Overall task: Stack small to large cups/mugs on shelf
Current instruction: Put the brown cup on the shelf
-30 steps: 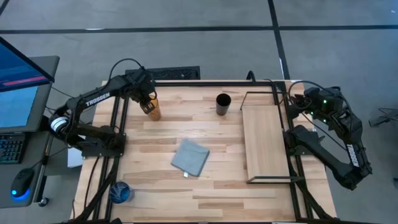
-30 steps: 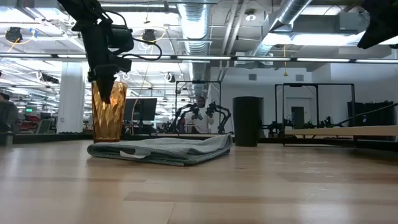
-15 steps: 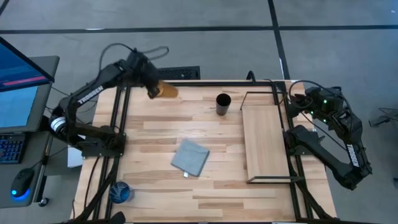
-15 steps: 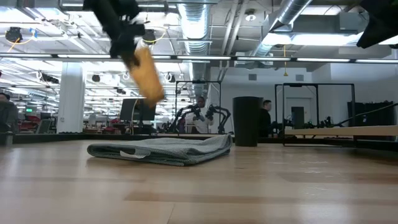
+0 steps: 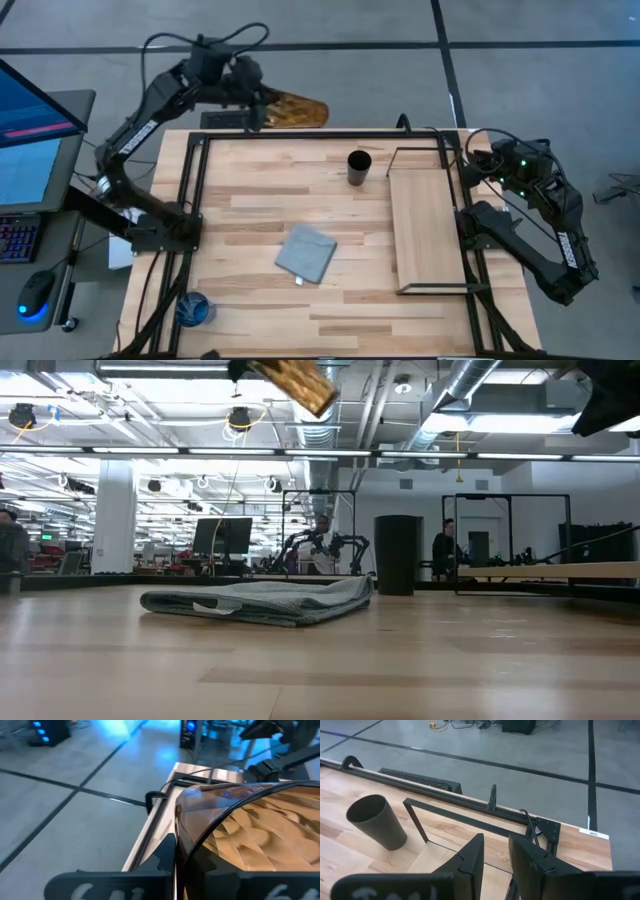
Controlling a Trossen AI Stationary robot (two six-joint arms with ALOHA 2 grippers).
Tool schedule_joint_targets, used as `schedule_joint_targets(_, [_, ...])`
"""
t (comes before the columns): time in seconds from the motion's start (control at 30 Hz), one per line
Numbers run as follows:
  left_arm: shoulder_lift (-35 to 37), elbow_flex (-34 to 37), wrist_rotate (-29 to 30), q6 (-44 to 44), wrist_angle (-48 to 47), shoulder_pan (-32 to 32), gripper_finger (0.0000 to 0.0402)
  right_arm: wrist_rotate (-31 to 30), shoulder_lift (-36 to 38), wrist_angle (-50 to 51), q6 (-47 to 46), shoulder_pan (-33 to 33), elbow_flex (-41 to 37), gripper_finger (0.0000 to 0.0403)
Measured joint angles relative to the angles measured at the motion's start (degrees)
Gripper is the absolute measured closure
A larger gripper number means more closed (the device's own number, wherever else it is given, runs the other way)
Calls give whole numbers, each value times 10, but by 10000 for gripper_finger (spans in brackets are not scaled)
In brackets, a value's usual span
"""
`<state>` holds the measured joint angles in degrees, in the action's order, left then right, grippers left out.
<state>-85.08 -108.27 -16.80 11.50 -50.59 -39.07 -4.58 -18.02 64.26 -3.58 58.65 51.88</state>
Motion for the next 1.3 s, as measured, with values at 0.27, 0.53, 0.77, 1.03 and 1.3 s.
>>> schedule_joint_targets(0.27, [-131,-150,0,32,-55,52,401,0,0,0,-10,0,0,290])
schedule_joint_targets(0.53, [-230,-220,-17,46,-71,111,401,0,0,0,-10,0,0,290])
schedule_joint_targets(0.77, [-289,-236,-39,45,-42,165,401,0,0,0,-10,0,0,290])
schedule_joint_targets(1.03, [-359,-236,-39,33,12,218,401,0,0,0,-10,0,0,290])
schedule_joint_targets(1.3, [-424,-236,-35,-6,77,240,401,0,0,4,-10,0,0,290])
